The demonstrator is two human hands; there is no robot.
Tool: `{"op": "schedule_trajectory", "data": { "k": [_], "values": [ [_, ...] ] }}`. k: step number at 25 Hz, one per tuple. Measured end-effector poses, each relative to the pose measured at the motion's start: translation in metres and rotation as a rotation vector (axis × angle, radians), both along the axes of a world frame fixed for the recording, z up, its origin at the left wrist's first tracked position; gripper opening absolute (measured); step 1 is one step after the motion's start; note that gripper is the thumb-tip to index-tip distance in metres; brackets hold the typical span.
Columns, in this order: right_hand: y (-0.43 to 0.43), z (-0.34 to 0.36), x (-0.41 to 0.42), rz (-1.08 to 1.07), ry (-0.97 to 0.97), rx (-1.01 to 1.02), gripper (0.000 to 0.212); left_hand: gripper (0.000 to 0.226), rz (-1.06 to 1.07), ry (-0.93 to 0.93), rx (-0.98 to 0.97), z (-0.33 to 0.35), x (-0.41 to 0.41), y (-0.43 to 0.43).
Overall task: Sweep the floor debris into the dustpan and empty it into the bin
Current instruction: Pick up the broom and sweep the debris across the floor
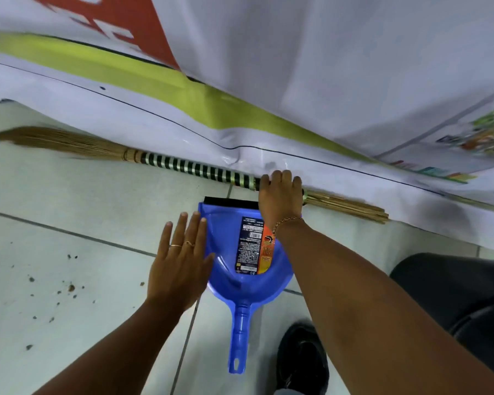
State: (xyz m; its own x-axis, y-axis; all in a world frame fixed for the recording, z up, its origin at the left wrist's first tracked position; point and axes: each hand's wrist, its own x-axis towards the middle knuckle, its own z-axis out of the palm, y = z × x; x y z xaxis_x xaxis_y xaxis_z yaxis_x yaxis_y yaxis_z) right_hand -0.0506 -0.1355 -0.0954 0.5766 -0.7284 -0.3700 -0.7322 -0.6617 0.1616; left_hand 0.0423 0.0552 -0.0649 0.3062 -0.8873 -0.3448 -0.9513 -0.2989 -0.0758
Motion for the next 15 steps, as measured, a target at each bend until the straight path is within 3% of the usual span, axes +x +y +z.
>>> {"op": "schedule_trajectory", "data": {
  "k": [3,7,9,12,15],
  "values": [
    [0.019,0.052,0.007,0.133,-0.032,-0.004,0.026,0.071,0.082,-0.006,0.004,0.046,0.018,0.012],
    [0.068,0.15,0.019,0.194,-0.081,0.343,0.046,0.067,0.173,0.023,-0.05,0.136,0.027,0.035],
    [0.108,0.194,0.022,0.135,-0.188,0.306,0.045,0.066,0.187,0.05,-0.044,0.18,0.031,0.051],
    [0.178,0.25,0.021,0.008,-0.139,0.263,0.045,0.065,0.188,0.09,-0.009,0.231,0.039,0.091],
    [0.242,0.284,0.019,-0.054,-0.019,0.535,0.043,0.066,0.161,0.114,0.05,0.27,0.05,0.148]
  ]
}}
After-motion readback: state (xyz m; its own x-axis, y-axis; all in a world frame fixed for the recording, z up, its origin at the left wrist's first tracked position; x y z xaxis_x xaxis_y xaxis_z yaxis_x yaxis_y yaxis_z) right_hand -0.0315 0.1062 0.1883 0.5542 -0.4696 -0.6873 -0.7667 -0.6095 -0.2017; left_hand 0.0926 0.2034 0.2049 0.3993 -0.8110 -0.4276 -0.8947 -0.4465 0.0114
